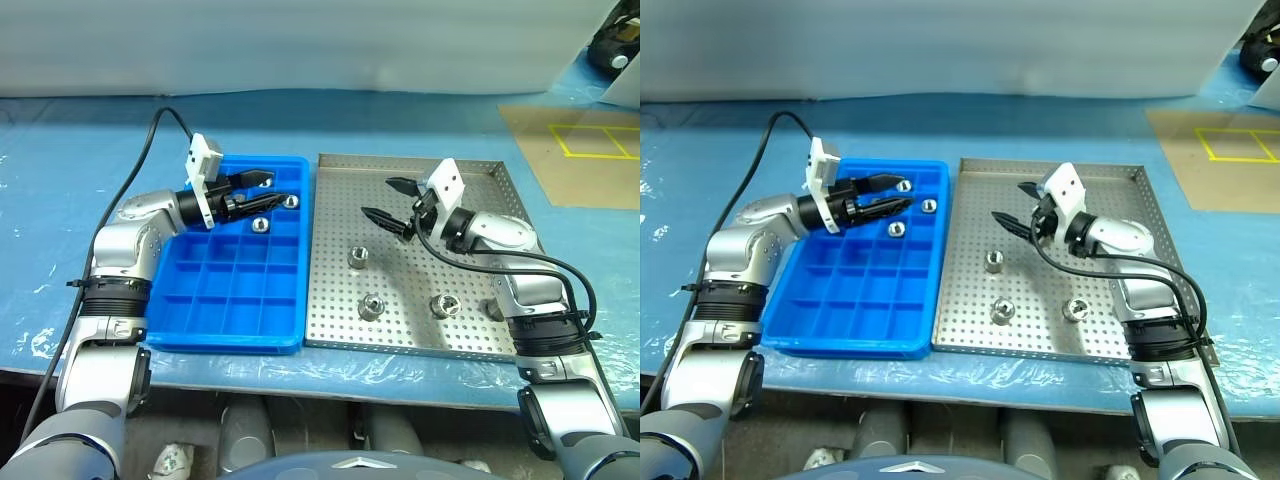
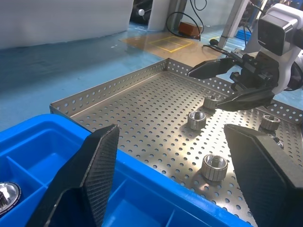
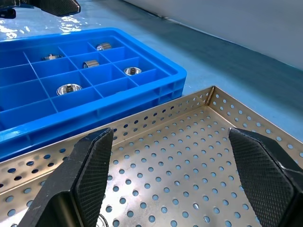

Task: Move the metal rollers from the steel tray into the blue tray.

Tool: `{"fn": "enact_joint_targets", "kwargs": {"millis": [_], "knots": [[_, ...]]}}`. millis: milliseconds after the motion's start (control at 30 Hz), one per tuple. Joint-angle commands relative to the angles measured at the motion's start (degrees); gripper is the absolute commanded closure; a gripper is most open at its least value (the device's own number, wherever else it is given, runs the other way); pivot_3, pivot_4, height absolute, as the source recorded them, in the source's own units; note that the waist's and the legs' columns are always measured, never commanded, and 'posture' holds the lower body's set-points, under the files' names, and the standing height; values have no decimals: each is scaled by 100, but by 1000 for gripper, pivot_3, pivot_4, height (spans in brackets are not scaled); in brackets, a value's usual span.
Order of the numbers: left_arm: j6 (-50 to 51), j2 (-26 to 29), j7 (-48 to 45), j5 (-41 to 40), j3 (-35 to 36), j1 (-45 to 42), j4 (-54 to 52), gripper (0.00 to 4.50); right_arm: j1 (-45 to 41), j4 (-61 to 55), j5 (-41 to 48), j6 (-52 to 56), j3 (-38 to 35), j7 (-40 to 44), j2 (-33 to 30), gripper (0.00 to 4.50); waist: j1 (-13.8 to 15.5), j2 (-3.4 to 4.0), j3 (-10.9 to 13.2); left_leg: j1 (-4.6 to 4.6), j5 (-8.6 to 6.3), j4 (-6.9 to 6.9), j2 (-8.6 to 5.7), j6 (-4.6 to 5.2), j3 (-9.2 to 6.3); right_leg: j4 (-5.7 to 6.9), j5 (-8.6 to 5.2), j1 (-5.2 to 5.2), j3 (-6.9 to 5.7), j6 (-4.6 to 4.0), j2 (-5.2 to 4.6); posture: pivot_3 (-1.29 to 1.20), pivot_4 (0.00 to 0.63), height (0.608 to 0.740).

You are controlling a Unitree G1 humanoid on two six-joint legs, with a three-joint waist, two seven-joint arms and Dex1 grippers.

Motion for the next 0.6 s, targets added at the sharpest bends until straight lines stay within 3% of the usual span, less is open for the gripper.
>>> {"fn": "enact_joint_targets", "kwargs": {"millis": [33,500,600], "knots": [[-24,43,-42,-97,39,-28,-204,779,-78,-163,43,-34,-31,40,-60,506,0,0,0,0,0,0,0,0,0,0,0,0,-1,0,0,-100,150,740],[-38,72,-133,-52,-10,-126,-100,779,-10,-258,92,28,-120,143,-194,506,-2,0,0,0,0,0,0,0,0,0,0,0,0,0,0,-122,150,740],[-63,138,-361,8,-137,-299,10,779,-1,-485,476,429,-235,588,-497,506,3,0,0,-1,0,2,0,1,0,1,0,0,1,0,0,-129,150,740]]}}
